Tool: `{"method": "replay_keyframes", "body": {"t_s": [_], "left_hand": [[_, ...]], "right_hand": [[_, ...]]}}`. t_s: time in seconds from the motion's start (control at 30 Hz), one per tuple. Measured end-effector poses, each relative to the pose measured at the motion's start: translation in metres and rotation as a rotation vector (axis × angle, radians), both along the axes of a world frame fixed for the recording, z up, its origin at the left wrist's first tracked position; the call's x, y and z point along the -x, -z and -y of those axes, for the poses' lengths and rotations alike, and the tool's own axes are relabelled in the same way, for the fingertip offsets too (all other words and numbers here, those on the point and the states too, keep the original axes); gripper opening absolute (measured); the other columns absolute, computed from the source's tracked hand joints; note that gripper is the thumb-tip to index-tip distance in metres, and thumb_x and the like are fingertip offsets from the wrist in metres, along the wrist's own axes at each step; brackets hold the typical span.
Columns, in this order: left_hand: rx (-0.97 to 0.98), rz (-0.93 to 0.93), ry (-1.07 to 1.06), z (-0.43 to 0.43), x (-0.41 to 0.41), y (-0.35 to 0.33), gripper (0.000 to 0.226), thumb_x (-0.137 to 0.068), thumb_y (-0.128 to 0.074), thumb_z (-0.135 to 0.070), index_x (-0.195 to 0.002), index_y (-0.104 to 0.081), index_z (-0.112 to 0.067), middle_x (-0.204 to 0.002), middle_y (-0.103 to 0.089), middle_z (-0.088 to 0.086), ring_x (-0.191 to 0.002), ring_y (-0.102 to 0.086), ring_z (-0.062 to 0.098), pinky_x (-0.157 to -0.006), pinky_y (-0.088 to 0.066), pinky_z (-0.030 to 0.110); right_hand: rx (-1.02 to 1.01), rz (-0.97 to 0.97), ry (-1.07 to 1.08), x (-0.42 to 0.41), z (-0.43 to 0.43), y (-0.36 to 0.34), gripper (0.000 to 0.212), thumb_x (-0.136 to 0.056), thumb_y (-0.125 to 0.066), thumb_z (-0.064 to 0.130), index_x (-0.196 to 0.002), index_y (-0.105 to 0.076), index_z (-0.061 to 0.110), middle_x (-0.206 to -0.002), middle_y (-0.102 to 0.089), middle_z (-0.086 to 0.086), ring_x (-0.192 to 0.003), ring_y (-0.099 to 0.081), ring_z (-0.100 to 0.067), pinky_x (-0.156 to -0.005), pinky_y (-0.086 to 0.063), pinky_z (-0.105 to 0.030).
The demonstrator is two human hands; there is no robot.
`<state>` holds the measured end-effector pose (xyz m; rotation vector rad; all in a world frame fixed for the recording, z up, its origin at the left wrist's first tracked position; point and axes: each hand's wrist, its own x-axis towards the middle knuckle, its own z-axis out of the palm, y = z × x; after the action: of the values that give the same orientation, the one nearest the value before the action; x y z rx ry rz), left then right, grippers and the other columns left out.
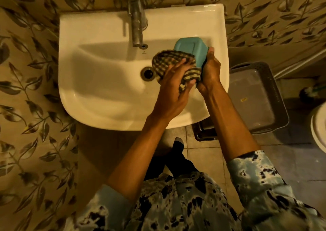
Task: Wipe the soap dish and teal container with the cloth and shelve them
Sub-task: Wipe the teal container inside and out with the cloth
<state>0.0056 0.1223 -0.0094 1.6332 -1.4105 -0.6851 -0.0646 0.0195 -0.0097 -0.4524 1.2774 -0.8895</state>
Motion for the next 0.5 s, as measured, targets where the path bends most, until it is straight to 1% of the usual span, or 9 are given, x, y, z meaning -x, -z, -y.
{"method": "replay_keyframes", "body": {"t_s": [0.07,0.13,0.23,0.27,0.3,0.4,0.43,0.47,0.5], "left_hand": [[-0.012,0.041,0.044,0.017,-0.001,-0.009,0.043,-0.094,-0.049,-0.026,-0.132,-0.048,-0.007,-0.138,-0.051,0.015,-0.13,-0.046,0.027,-0.107,-0.041,0.047],[-0.033,0.042,0.045,0.032,-0.011,-0.015,0.042,-0.095,-0.049,-0.025,-0.133,-0.048,-0.007,-0.133,-0.055,0.015,-0.124,-0.052,0.024,-0.106,-0.044,0.042],[-0.055,-0.054,-0.036,0.044,-0.035,-0.015,0.037,-0.096,-0.049,-0.021,-0.129,-0.049,-0.004,-0.121,-0.062,0.008,-0.112,-0.058,0.017,-0.099,-0.046,0.022],[-0.083,-0.116,-0.09,0.042,-0.041,-0.011,0.034,-0.097,-0.048,-0.018,-0.127,-0.049,-0.002,-0.117,-0.062,0.006,-0.108,-0.059,0.016,-0.096,-0.046,0.02],[-0.116,-0.2,-0.163,0.039,-0.044,-0.004,0.033,-0.098,-0.047,-0.017,-0.126,-0.049,0.0,-0.116,-0.061,0.007,-0.107,-0.059,0.018,-0.095,-0.047,0.023],[-0.29,-0.622,-0.377,0.015,-0.04,0.011,0.039,-0.1,-0.042,-0.022,-0.133,-0.042,-0.001,-0.131,-0.054,0.02,-0.118,-0.056,0.032,-0.102,-0.047,0.047],[-0.297,-0.712,-0.423,0.006,-0.035,0.013,0.042,-0.1,-0.041,-0.024,-0.137,-0.038,-0.003,-0.133,-0.052,0.022,-0.121,-0.055,0.034,-0.103,-0.045,0.052],[-0.277,-0.741,-0.449,-0.002,-0.027,0.013,0.044,-0.1,-0.041,-0.025,-0.14,-0.034,-0.005,-0.134,-0.052,0.02,-0.121,-0.055,0.033,-0.103,-0.045,0.053],[-0.241,-0.756,-0.468,-0.008,-0.017,0.012,0.047,-0.1,-0.042,-0.025,-0.141,-0.031,-0.007,-0.133,-0.054,0.016,-0.12,-0.056,0.03,-0.101,-0.047,0.051]], "right_hand": [[0.0,0.022,-0.012,0.0,-0.005,0.001,0.052,-0.104,-0.028,0.037,-0.125,-0.054,-0.003,-0.118,-0.062,-0.025,-0.098,-0.064,-0.033,-0.091,-0.053,-0.044],[0.026,0.025,-0.034,0.001,-0.008,0.001,0.051,-0.104,-0.027,0.035,-0.121,-0.056,-0.003,-0.113,-0.064,-0.023,-0.099,-0.063,-0.033,-0.096,-0.051,-0.047],[0.059,0.004,-0.108,-0.001,-0.014,-0.004,0.044,-0.103,-0.03,0.035,-0.113,-0.058,0.003,-0.097,-0.064,-0.016,-0.087,-0.062,-0.03,-0.09,-0.052,-0.047],[0.081,-0.007,-0.125,-0.001,-0.015,-0.005,0.04,-0.103,-0.032,0.034,-0.107,-0.059,0.005,-0.094,-0.064,-0.015,-0.085,-0.062,-0.029,-0.088,-0.053,-0.046],[0.119,-0.031,-0.142,-0.001,-0.014,-0.007,0.036,-0.102,-0.035,0.034,-0.101,-0.06,0.008,-0.091,-0.064,-0.013,-0.082,-0.061,-0.027,-0.084,-0.054,-0.044],[0.282,-0.11,-0.185,0.002,-0.008,-0.012,0.03,-0.102,-0.039,0.03,-0.084,-0.059,0.014,-0.078,-0.063,-0.003,-0.069,-0.06,-0.016,-0.068,-0.053,-0.032],[0.336,-0.138,-0.197,0.002,-0.006,-0.013,0.031,-0.102,-0.04,0.029,-0.082,-0.058,0.014,-0.075,-0.062,-0.002,-0.065,-0.059,-0.013,-0.064,-0.051,-0.029],[0.387,-0.168,-0.205,0.001,-0.005,-0.013,0.031,-0.102,-0.04,0.029,-0.08,-0.056,0.014,-0.072,-0.06,-0.001,-0.062,-0.057,-0.011,-0.06,-0.049,-0.026],[0.431,-0.201,-0.206,-0.001,-0.005,-0.013,0.031,-0.102,-0.041,0.028,-0.078,-0.054,0.013,-0.069,-0.057,0.0,-0.06,-0.054,-0.009,-0.058,-0.046,-0.025]]}}
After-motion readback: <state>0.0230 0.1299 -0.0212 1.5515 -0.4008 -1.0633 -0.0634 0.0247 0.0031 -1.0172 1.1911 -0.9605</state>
